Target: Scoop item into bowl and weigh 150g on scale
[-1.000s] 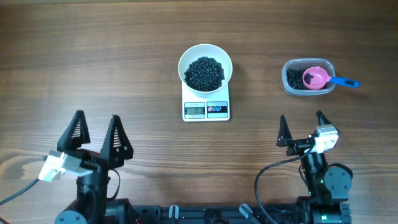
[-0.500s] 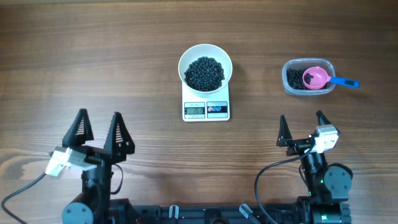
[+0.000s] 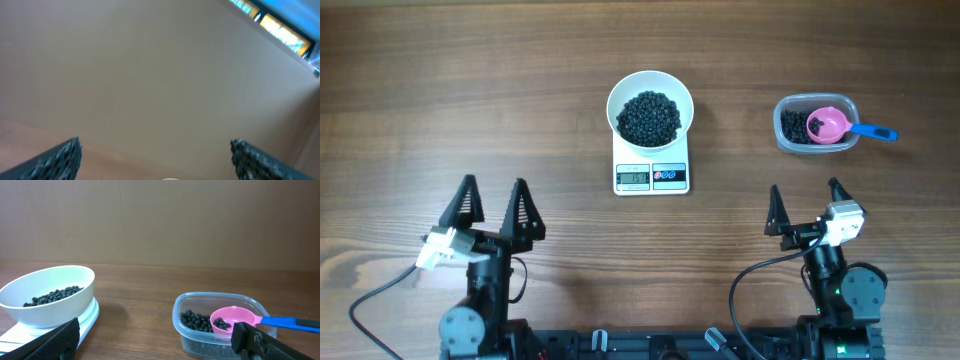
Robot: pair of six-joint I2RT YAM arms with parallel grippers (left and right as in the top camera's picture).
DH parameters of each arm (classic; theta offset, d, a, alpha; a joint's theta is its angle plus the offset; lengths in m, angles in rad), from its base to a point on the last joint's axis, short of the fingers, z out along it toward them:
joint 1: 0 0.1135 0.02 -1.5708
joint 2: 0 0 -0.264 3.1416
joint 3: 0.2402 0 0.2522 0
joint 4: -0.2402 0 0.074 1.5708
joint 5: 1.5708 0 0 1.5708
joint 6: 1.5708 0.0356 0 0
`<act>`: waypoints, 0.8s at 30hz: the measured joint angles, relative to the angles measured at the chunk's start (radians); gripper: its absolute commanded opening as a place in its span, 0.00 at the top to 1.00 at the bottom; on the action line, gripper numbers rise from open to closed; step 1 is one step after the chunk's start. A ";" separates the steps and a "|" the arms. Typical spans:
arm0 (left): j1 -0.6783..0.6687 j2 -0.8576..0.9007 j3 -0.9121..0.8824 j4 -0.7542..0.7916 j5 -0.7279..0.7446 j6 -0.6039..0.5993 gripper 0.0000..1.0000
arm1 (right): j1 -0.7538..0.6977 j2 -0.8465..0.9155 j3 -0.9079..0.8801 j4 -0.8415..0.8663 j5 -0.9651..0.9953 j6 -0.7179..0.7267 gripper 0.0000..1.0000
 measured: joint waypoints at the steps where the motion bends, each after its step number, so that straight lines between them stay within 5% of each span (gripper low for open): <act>1: 0.000 -0.001 0.000 -0.053 0.000 0.000 0.00 | 0.000 0.000 0.000 0.000 0.000 0.000 0.00; 7: 0.000 -0.001 -0.006 -0.399 -0.005 0.000 0.00 | 0.000 0.000 0.000 0.000 0.000 0.000 0.00; 24: 0.000 0.001 -0.006 -0.418 -0.068 0.005 0.00 | 0.000 0.000 0.000 0.000 0.000 0.000 0.00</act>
